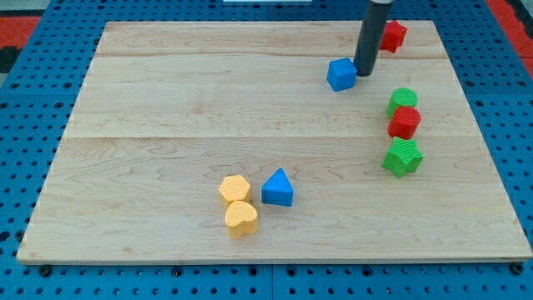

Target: Push the blue cube above the blue triangle

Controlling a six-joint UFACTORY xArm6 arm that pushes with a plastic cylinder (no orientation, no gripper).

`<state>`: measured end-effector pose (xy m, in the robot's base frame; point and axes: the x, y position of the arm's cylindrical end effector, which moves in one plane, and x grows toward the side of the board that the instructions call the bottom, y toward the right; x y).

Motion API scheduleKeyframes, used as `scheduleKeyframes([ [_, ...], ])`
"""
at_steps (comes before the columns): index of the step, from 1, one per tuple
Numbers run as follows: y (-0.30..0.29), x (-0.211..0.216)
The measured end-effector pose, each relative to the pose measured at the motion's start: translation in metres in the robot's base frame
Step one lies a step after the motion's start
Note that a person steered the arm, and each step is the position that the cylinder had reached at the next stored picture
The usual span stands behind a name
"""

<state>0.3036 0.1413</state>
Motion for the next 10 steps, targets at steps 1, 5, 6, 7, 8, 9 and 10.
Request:
scheduleKeyframes([
  [1, -0.02, -0.007],
  [5, -0.087, -0.026],
  [6, -0.109, -0.008],
  [7, -0.109, -0.01],
  [8, -0.109, -0.02],
  [9, -0.109, -0.025],
  [10, -0.109, -0.028],
])
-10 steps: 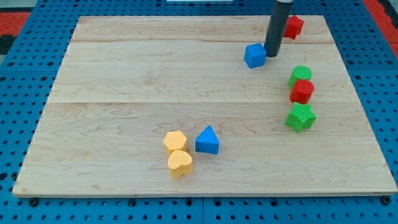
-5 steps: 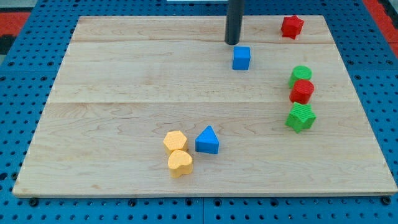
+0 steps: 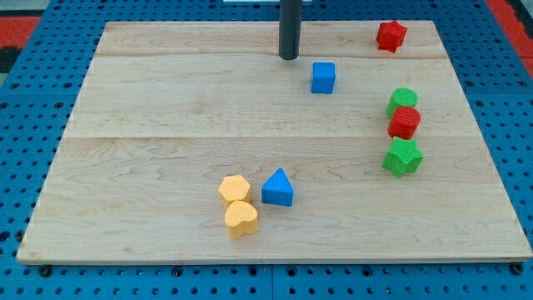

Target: Push the blue cube above the blue triangle

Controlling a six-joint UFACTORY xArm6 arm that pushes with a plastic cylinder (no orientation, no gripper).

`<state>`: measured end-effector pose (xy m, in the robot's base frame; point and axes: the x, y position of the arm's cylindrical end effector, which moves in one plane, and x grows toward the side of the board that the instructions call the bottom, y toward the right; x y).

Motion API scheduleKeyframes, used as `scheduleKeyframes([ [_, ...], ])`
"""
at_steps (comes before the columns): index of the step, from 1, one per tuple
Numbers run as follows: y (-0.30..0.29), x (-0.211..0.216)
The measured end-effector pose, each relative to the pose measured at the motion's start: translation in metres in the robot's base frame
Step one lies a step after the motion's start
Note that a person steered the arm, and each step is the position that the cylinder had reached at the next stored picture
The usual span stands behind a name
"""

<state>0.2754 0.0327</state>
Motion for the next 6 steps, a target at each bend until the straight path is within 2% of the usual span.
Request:
scheduleKeyframes([
  [1, -0.008, 0.001],
  [2, -0.006, 0.018],
  [4, 0.06, 0.02],
  [5, 0.068, 0.048],
  [6, 0.037, 0.074],
])
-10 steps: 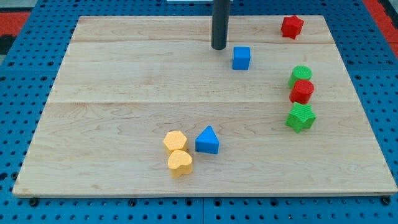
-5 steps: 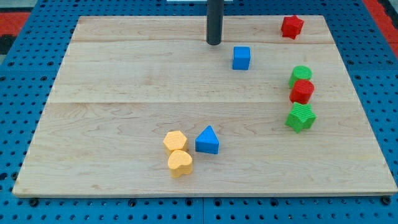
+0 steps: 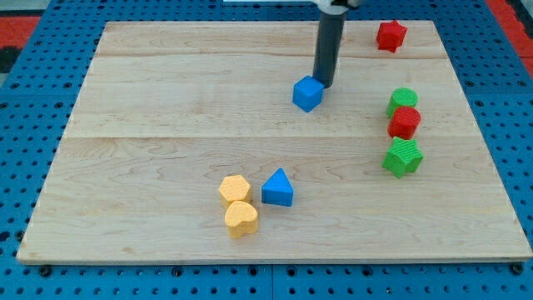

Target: Push the blue cube above the blue triangle

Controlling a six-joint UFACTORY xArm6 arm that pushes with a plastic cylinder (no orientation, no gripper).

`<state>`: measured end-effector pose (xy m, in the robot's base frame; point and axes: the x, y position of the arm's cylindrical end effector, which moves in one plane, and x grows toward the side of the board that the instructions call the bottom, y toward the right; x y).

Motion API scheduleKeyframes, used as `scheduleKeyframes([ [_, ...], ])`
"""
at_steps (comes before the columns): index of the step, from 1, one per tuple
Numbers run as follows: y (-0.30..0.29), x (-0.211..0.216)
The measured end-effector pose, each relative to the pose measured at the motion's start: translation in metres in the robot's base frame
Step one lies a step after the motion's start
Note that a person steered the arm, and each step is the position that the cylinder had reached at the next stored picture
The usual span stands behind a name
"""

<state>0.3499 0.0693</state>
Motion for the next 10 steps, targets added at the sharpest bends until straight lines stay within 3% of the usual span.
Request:
scheduleKeyframes([
  [6, -0.023, -0.001],
  [7, -0.037, 0.024],
  [8, -0.043, 0.022],
  [10, -0.054, 0.087],
])
